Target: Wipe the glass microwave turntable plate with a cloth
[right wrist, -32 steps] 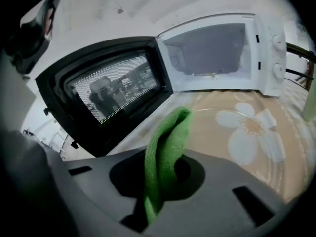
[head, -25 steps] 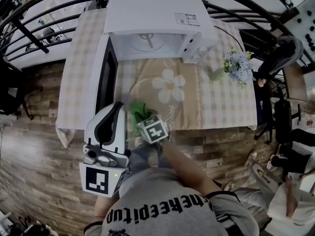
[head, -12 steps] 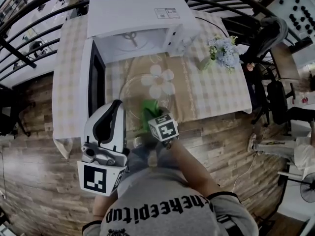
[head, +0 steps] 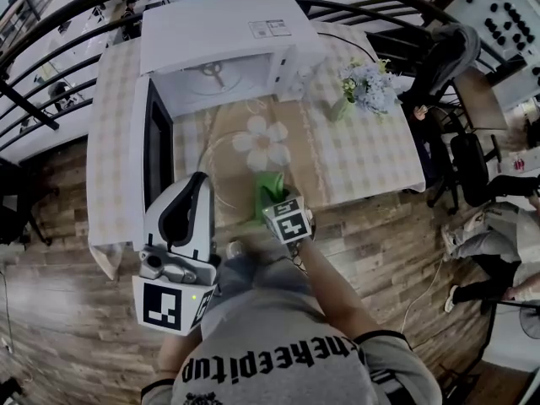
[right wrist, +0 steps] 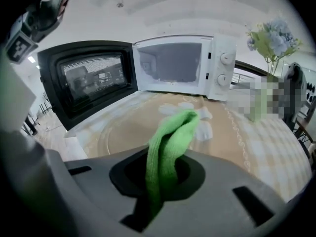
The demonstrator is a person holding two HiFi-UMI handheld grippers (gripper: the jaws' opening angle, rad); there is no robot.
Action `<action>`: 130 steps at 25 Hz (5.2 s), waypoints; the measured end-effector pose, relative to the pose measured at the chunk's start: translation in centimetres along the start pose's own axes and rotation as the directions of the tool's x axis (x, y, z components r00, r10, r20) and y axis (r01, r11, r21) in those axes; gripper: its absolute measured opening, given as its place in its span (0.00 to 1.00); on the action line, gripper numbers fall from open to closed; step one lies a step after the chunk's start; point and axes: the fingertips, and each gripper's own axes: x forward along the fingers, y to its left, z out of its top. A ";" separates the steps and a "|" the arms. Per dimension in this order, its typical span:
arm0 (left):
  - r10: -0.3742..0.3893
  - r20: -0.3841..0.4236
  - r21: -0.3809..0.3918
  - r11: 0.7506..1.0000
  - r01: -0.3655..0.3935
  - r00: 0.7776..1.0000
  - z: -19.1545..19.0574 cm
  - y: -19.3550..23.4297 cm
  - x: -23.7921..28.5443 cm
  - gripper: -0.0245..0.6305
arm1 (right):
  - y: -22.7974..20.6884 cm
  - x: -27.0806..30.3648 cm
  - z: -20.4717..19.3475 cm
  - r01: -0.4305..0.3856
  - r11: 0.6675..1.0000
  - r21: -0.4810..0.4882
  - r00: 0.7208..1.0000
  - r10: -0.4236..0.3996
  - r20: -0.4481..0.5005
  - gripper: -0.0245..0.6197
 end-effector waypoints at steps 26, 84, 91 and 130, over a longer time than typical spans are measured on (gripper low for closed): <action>0.047 0.002 0.003 0.999 -0.047 0.999 1.2 -1.9 -1.6 0.05 | -5.0 -3.9 -3.0 0.106 0.990 0.095 0.994 -0.104 -0.021 0.10; 0.026 0.019 0.015 1.000 -0.026 0.999 2.1 -7.2 4.8 0.06 | -12.5 -32.4 14.3 0.248 0.961 0.123 0.683 -0.264 0.682 0.10; 0.017 0.018 0.020 1.000 -0.017 1.000 2.2 -7.4 5.2 0.05 | -12.5 -34.4 15.1 0.247 0.960 0.131 0.641 -0.264 0.721 0.10; 0.015 0.009 0.043 0.999 -0.015 1.000 2.3 -7.3 5.1 0.05 | -11.6 -37.5 16.4 0.296 0.946 0.133 0.562 -0.285 0.776 0.10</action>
